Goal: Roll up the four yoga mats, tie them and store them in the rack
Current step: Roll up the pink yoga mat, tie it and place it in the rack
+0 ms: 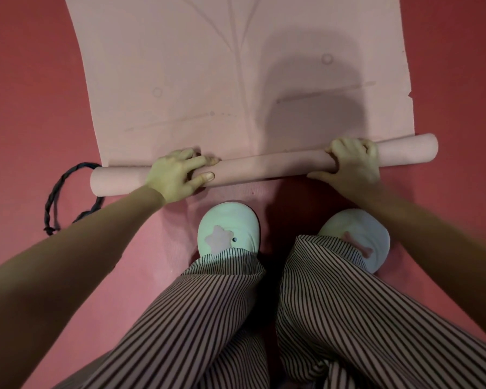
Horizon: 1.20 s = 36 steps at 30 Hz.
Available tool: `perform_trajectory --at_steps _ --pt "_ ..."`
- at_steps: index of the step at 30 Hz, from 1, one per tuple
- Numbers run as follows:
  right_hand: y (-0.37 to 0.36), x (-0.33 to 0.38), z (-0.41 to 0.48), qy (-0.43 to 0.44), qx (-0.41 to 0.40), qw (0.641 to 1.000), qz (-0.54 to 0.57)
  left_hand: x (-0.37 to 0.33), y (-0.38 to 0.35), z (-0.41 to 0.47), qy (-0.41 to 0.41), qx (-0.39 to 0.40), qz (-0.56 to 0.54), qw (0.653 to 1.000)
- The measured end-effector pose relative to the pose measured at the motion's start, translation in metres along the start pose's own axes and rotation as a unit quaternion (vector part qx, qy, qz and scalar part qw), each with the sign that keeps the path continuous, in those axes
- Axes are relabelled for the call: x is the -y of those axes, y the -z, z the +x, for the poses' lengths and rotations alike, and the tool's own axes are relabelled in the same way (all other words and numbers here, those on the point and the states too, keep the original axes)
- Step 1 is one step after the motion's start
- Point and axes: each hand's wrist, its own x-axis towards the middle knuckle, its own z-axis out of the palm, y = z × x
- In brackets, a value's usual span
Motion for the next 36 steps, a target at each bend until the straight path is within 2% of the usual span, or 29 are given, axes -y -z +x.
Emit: perform_trajectory --at_steps 2,5,7,10,14,18,20,23,26,28,33,36 --pt "-0.002 -0.002 0.004 -0.007 -0.004 1.000 0.014 -0.001 0.000 -0.001 0.003 -0.022 -0.007 1.000" --pt "0.001 -0.003 0.009 -0.025 0.008 0.999 0.027 -0.008 -0.008 -0.003 -0.043 -0.064 0.098 0.992" --pt "0.009 -0.001 0.021 -0.042 0.062 0.997 0.023 -0.014 -0.013 -0.005 -0.042 -0.065 0.141 0.987" --pt "0.015 -0.002 0.034 -0.046 0.121 0.991 0.021 -0.018 -0.014 -0.002 -0.005 -0.026 0.119 0.992" --pt "0.012 -0.004 0.034 -0.062 0.111 0.992 0.016 -0.014 -0.004 0.015 -0.001 0.031 0.085 0.996" --pt "0.017 -0.003 0.043 -0.025 0.145 0.989 0.016 -0.011 0.001 0.023 -0.024 0.026 0.051 0.998" --pt "0.018 -0.004 0.046 -0.028 0.128 0.991 0.041 -0.009 0.003 0.025 -0.043 0.002 0.045 0.998" --pt "0.013 0.001 0.039 0.000 0.075 0.997 0.009 -0.009 0.002 0.026 -0.050 -0.017 0.036 0.998" --pt "0.003 0.009 0.023 0.020 -0.018 0.999 0.024 -0.006 -0.002 0.025 -0.027 -0.042 0.033 0.998" --pt "-0.001 0.011 0.017 0.017 -0.043 0.999 0.017 -0.009 -0.005 0.022 -0.009 -0.051 0.048 0.997" --pt "0.005 0.007 0.026 0.059 0.087 0.993 -0.049 -0.029 -0.019 0.009 0.087 -0.096 0.103 0.986" --pt "0.006 0.010 0.034 0.034 0.092 0.993 -0.060 -0.026 -0.015 0.010 0.085 -0.068 0.079 0.991"
